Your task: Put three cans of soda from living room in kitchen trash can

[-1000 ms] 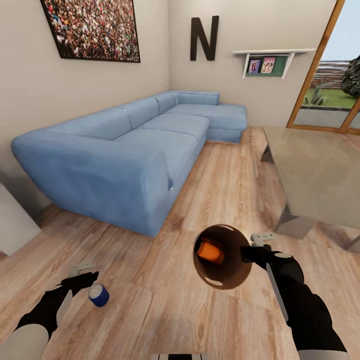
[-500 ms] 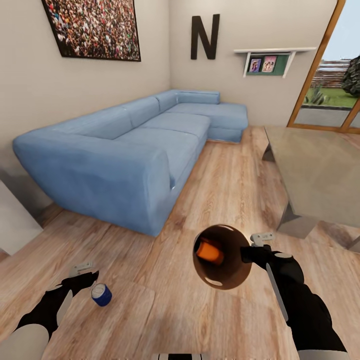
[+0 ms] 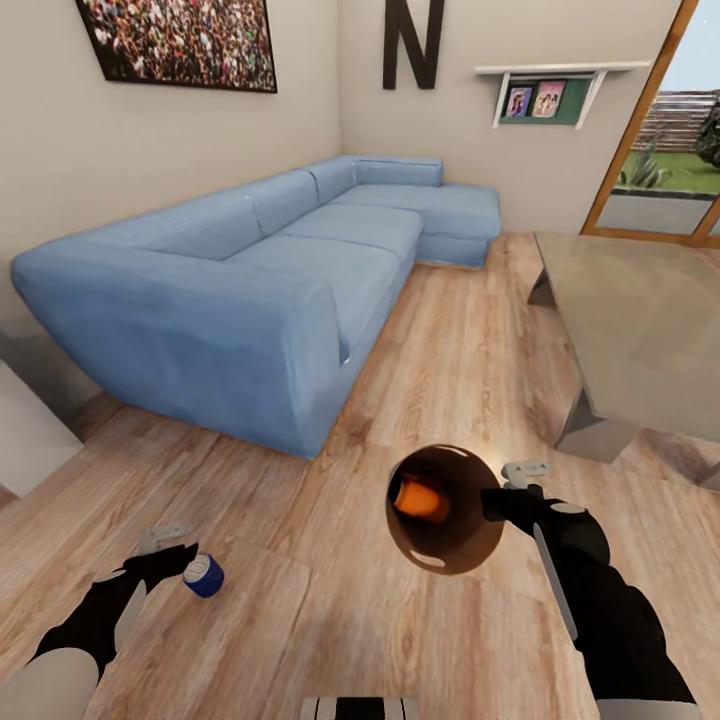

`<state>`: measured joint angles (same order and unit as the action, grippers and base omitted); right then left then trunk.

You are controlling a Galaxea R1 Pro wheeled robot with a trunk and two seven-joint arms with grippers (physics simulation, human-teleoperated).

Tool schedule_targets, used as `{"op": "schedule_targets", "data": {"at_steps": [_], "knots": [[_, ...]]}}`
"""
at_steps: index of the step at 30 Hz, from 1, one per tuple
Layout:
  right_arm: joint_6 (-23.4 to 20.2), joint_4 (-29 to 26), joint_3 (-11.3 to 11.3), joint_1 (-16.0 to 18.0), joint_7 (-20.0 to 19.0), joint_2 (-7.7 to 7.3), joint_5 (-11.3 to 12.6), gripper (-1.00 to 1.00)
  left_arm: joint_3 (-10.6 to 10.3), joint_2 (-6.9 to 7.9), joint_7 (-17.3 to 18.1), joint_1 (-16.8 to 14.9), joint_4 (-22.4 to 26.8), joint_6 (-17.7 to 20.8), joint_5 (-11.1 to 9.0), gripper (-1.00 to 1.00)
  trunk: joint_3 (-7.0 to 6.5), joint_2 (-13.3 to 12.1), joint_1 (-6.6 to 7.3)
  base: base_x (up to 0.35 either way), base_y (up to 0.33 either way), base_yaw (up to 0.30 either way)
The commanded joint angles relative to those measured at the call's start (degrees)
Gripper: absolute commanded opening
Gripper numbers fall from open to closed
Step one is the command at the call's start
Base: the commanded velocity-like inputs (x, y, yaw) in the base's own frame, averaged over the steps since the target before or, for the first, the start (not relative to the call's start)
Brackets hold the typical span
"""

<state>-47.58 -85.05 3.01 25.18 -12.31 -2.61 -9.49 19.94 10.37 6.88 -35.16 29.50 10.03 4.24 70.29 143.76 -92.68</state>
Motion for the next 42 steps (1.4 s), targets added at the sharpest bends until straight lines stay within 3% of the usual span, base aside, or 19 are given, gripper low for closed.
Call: {"op": "schedule_targets", "data": {"at_steps": [1,16,22,35,37,42], "knots": [[-0.1,-0.2,-0.4,0.0,-0.3,0.03,1.2,-1.00,0.0,-0.02,0.0,0.0,0.0,-0.1,-0.1,1.00,0.00,0.0,0.00,0.000,0.000,0.000],[-0.3,-2.1,-1.2,0.5,-0.3,-0.43,1.1,-1.00,-0.1,-0.09,0.0,0.1,-0.1,-2.0,0.3,1.00,0.00,0.0,0.00,0.155,-0.064,0.000],[-4.5,-4.5,-1.2,1.8,-0.3,-0.62,1.1,-1.00,-0.1,-0.09,0.0,0.1,-0.1,-2.1,0.0,1.00,0.00,0.0,0.00,0.062,-0.040,0.000],[-12.0,-5.6,-1.1,7.6,-0.5,-0.17,1.3,-1.00,0.0,-0.04,0.0,0.1,-0.1,-2.1,-0.1,1.00,0.00,0.0,0.00,0.003,-0.002,0.000],[-12.4,-5.6,-1.1,10.0,-0.5,0.01,1.4,-1.00,-0.1,-0.01,0.0,0.1,-0.1,-2.0,0.1,1.00,0.00,0.0,0.00,0.000,0.000,0.000],[-12.4,-5.6,-1.2,12.5,-0.5,0.10,1.2,-1.00,0.0,-0.01,-0.1,0.1,-0.1,-1.9,0.2,1.00,1.11,0.1,-0.13,0.000,0.000,0.000]]}}
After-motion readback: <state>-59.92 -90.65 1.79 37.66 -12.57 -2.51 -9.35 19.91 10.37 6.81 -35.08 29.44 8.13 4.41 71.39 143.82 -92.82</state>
